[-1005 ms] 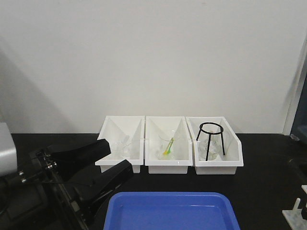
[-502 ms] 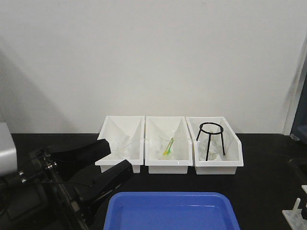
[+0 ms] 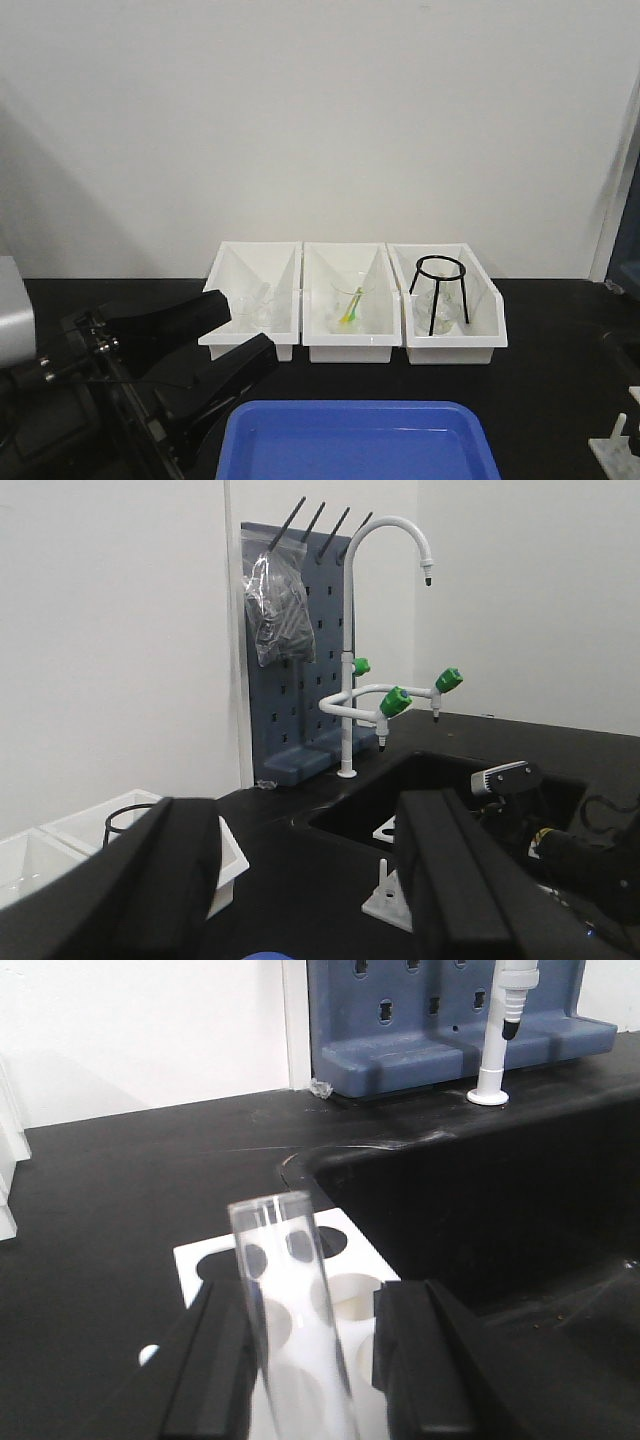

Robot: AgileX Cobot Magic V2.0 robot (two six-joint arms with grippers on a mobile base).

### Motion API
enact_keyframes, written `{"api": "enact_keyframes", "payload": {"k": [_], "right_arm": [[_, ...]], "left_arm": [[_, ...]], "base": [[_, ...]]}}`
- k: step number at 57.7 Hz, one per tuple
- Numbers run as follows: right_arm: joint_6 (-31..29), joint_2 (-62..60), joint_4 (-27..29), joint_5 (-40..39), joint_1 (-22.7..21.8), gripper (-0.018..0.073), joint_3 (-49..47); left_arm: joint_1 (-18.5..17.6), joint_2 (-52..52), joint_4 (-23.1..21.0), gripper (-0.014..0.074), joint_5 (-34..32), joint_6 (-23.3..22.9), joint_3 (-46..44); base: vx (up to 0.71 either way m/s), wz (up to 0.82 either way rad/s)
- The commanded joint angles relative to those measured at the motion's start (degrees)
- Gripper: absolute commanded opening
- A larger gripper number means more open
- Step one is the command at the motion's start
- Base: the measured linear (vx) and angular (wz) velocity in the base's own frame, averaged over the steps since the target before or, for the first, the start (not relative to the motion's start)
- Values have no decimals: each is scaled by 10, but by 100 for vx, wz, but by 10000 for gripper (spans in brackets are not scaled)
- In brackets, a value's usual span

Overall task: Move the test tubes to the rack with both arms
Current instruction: 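Open the right gripper, release the tube, and withdraw both arms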

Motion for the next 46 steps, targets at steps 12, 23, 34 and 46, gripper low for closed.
{"api": "enact_keyframes", "payload": {"k": [12,23,34,46], "right_arm": [[0,-37,-20,-91,-3,363,-12],[0,-70,-50,-91,-3,363,-12],[17,-122,-59,-91,-3,363,-12],[60,-210,-105,-77,-3,363,-13]], "left_arm": [[-4,-13,-21,481,-34,1,-17],[-4,-13,-21,481,-32,1,-17],[-4,-13,-21,481,-23,1,-17],[-4,-13,-21,481,14,1,-17]], "base": [[0,0],[0,0],[0,0],[0,0]]}}
